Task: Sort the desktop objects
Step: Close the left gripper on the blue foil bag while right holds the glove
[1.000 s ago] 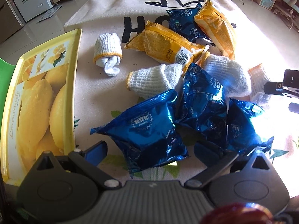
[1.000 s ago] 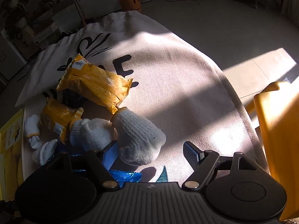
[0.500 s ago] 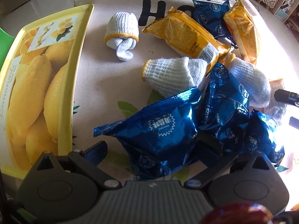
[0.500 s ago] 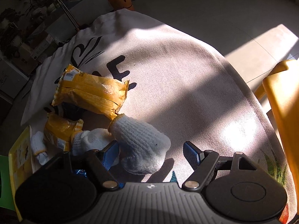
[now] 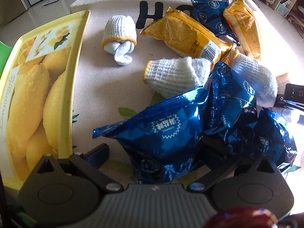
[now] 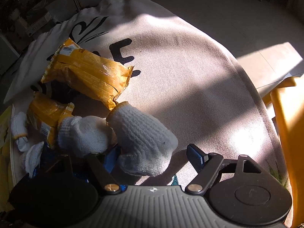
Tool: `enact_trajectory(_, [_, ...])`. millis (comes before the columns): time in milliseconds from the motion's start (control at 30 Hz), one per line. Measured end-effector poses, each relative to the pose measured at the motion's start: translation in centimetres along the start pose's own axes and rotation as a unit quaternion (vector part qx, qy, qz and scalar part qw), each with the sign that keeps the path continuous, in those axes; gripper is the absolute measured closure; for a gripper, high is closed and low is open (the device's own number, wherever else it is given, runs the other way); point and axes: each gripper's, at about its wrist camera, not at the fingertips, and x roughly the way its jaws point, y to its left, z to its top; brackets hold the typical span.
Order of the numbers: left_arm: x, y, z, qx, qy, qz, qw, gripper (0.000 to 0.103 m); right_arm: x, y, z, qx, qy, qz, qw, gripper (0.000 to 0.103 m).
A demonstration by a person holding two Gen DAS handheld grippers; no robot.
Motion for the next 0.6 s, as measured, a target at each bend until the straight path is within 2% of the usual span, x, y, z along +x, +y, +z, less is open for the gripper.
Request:
enact_trajectory(333, [0.5,0.0,0.5,-0.007,0.006,0.009,0.9999,0.0,0.1,0.3,-0.1,-0.009,-0.013,-0.018,1.0,0.024])
enact_trajectory(400, [0.6,0.0,1.3,-0.01,0.001,0.011,0.9999,0.005,-0.2,0.1,-0.1,-0.006,-0.02,-0.007,1.0,0.032])
enact_trajectory(467, [0.1,0.3,1.5,-0.011,-0.008,0.011,0.9999,0.022,-0.4,0.0,0.0,0.002,-0.023,0.01,1.0,0.045])
enact_trajectory(600, [-0.2,0.8,1.0,-0.01,-0.013,0.006,0.9998,0.028,-0.6,-0.2,-0.1,0.014,-0.022,0.019,0.999,0.047])
